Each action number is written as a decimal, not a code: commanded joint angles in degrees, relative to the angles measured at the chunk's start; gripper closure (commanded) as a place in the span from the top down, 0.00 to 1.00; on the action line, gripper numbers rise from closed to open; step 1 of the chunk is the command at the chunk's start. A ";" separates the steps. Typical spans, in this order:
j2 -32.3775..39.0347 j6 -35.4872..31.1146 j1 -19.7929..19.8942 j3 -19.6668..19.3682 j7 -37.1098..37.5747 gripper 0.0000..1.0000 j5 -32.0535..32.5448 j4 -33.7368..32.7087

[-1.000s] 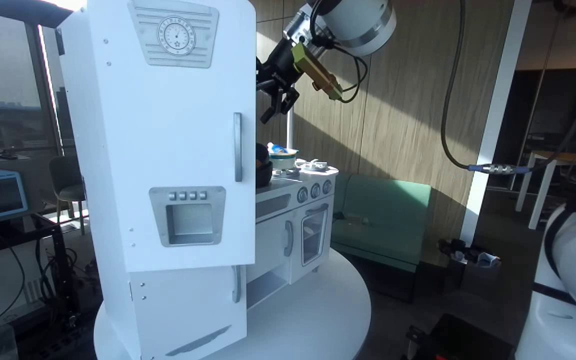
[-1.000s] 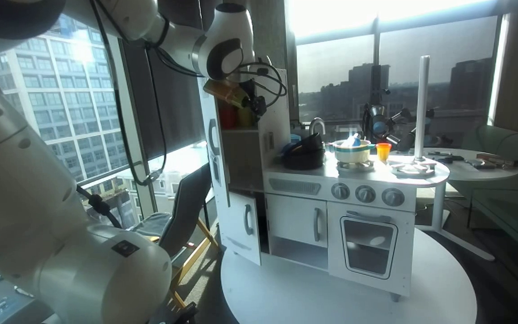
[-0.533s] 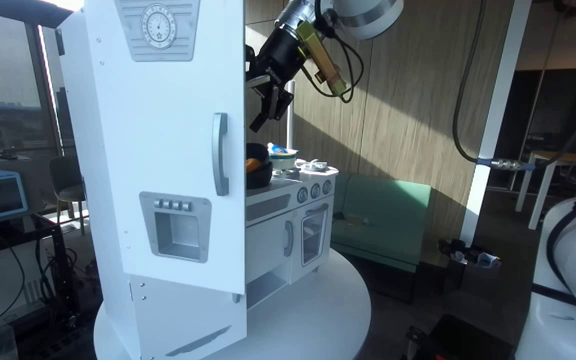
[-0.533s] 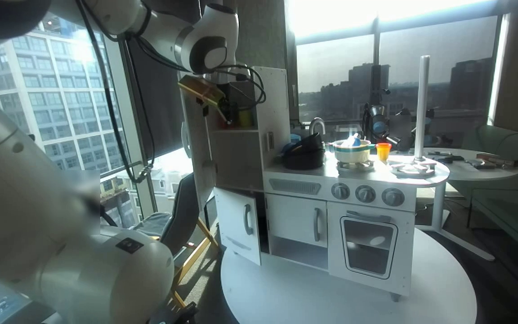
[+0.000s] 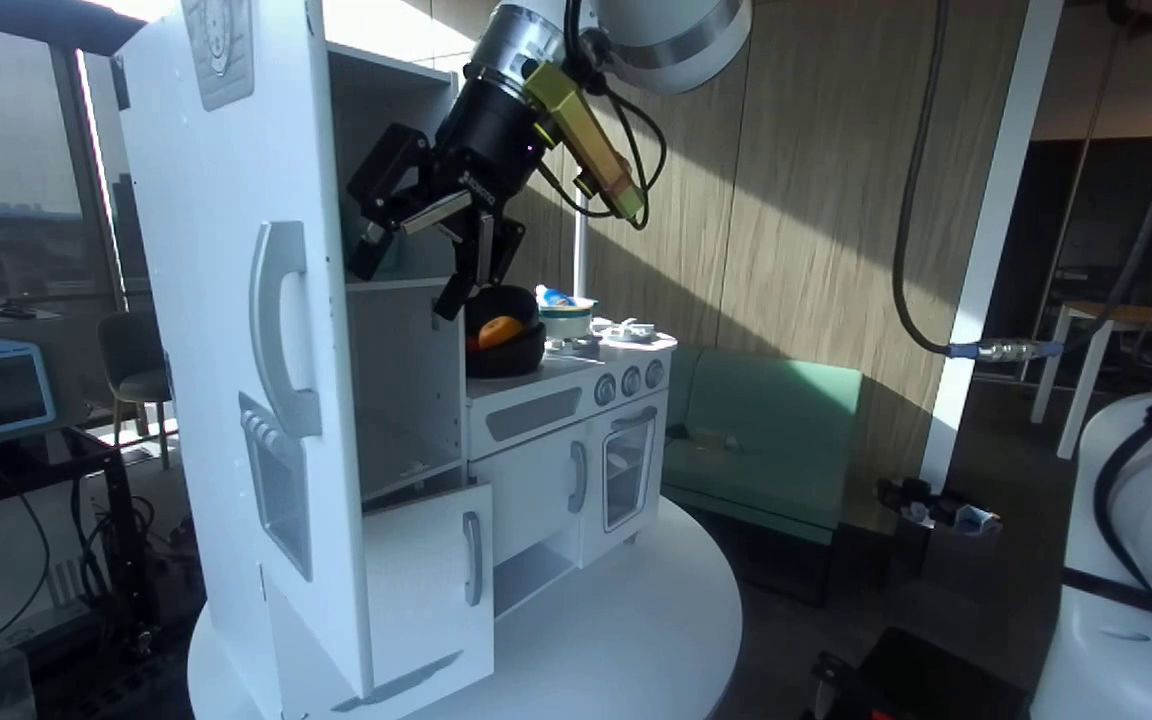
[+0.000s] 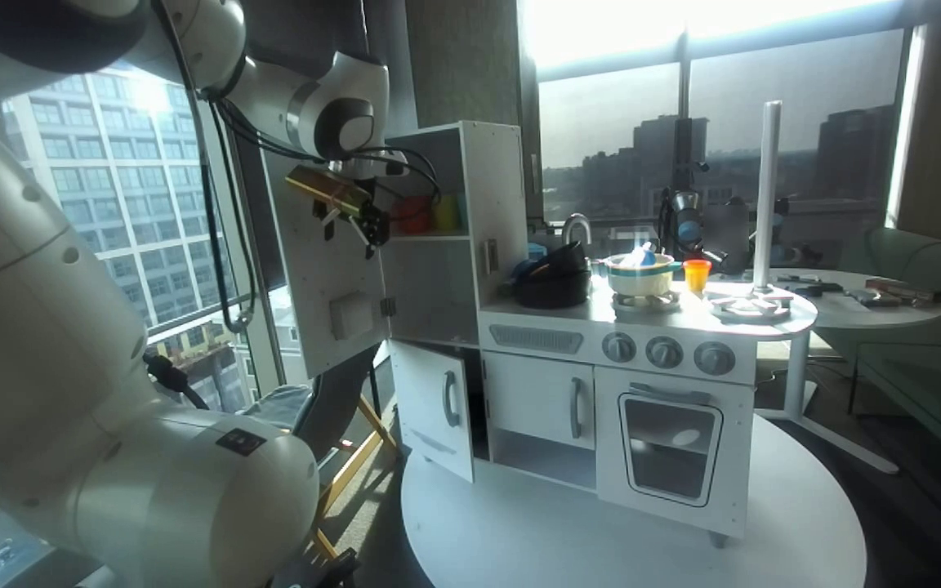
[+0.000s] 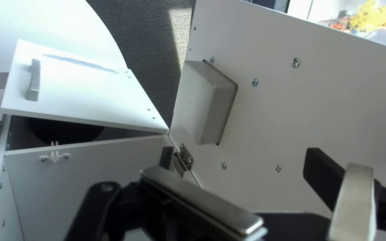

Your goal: Open all the cupboard doors

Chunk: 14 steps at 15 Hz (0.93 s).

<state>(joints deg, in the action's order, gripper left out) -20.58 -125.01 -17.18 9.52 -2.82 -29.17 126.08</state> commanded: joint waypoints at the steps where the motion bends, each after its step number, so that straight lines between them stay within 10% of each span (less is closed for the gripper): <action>1: 2.57 0.25 0.45 1.16 0.01 1.00 2.04 -2.24; 14: -0.43 13.34 1.77 -4.61 -16.32 1.00 -0.99 3.72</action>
<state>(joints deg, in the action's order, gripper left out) -21.05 -111.88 -16.05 4.35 -19.05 -29.99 129.97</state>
